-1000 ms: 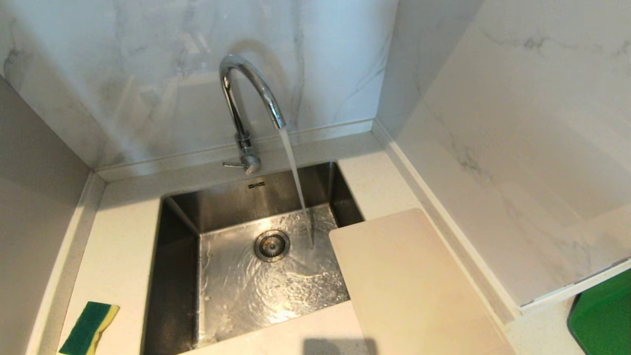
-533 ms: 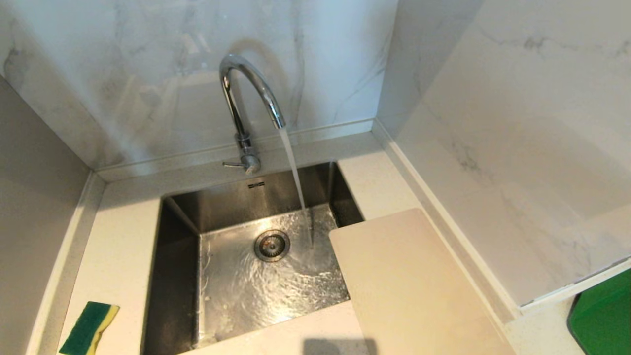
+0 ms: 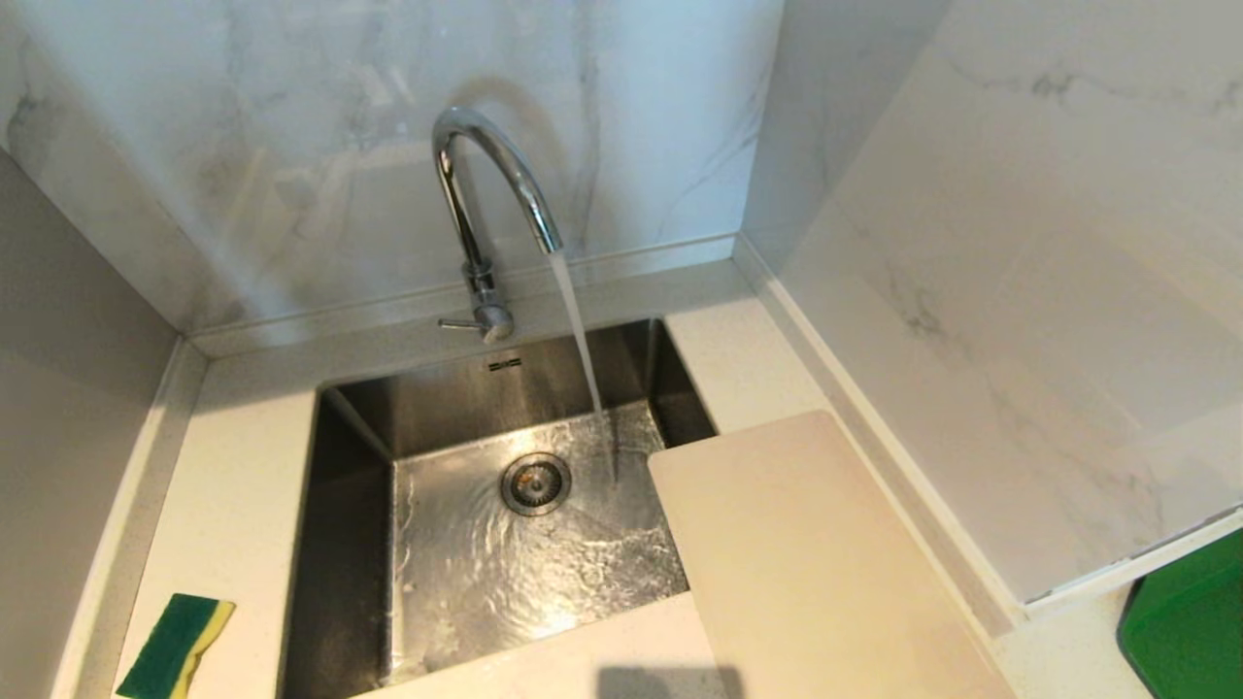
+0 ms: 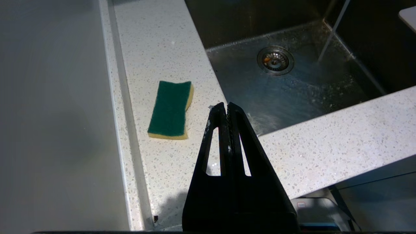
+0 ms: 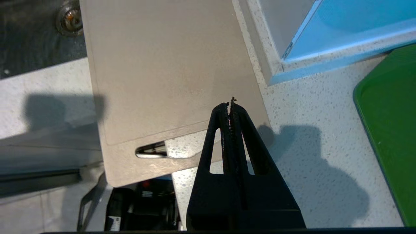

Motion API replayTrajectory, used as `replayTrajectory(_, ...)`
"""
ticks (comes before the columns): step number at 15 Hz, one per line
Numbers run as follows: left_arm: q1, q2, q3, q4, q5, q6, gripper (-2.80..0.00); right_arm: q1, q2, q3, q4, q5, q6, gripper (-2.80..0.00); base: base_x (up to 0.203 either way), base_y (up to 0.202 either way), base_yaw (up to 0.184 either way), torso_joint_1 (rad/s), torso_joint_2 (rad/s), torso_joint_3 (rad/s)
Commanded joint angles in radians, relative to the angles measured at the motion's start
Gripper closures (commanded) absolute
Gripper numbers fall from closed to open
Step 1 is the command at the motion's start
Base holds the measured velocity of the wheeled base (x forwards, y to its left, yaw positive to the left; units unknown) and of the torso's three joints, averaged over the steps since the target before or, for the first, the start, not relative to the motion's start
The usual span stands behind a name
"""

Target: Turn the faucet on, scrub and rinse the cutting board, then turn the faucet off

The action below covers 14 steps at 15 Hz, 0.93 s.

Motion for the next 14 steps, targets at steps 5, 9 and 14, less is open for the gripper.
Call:
replayTrajectory(5, 0.000, 0.001, 0.000, 0.000, 0.001, 0.000, 0.00, 0.094, 0.019, -0.143, 0.073, -0.027, 0.105, 0.00, 0.000, 0.000, 0.000, 0.000, 0.00, 0.000)
replayTrajectory(9, 0.000, 0.001, 0.000, 0.000, 0.001, 0.000, 0.00, 0.154, 0.087, -0.215, 0.084, -0.027, 0.185, 0.00, 0.000, 0.000, 0.000, 0.000, 0.00, 0.000)
replayTrajectory(14, 0.000, 0.001, 0.000, 0.000, 0.001, 0.000, 0.00, 0.214, 0.146, -0.439, 0.222, -0.017, 0.335, 0.00, 0.000, 0.000, 0.000, 0.000, 0.00, 0.000)
